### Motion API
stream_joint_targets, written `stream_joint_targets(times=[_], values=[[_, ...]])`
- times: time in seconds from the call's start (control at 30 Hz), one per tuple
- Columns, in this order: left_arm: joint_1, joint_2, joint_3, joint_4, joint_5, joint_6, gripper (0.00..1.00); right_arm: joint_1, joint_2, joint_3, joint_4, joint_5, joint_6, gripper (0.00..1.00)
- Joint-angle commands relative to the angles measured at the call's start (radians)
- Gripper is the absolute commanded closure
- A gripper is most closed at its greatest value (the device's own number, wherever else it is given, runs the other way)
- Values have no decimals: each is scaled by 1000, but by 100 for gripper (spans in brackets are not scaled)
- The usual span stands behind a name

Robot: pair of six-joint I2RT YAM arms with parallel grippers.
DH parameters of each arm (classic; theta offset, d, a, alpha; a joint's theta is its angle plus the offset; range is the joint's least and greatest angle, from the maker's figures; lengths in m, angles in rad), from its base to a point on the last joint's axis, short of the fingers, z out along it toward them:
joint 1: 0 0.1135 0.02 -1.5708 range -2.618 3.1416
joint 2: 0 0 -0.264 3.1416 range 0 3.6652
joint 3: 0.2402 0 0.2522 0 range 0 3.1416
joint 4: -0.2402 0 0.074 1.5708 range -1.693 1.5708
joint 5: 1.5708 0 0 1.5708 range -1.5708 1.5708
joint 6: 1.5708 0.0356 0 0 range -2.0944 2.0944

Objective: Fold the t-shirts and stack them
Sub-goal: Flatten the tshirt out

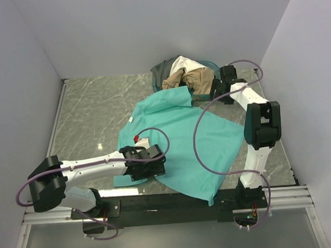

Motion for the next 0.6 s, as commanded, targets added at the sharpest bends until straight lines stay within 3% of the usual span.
stream_joint_targets(times=[0.0, 0.1, 0.2, 0.3, 0.43, 0.57], values=[[-40, -26, 126, -91, -89, 49, 1, -3, -105, 37, -61, 62, -40, 22], [-23, -45, 200, -111, -196, 104, 0, 17, -286, -136, -43, 62, 26, 22], [98, -29, 260, -33, -223, 199, 1, 79, -477, -385, -26, 55, 136, 21], [309, 29, 315, 25, -183, 290, 1, 174, -692, -618, 18, 38, 255, 20], [412, 126, 407, 49, -152, 400, 1, 253, -803, -790, 20, -20, 292, 16], [423, 201, 495, 44, -169, 437, 1, 255, -867, -943, 28, 7, 332, 16]])
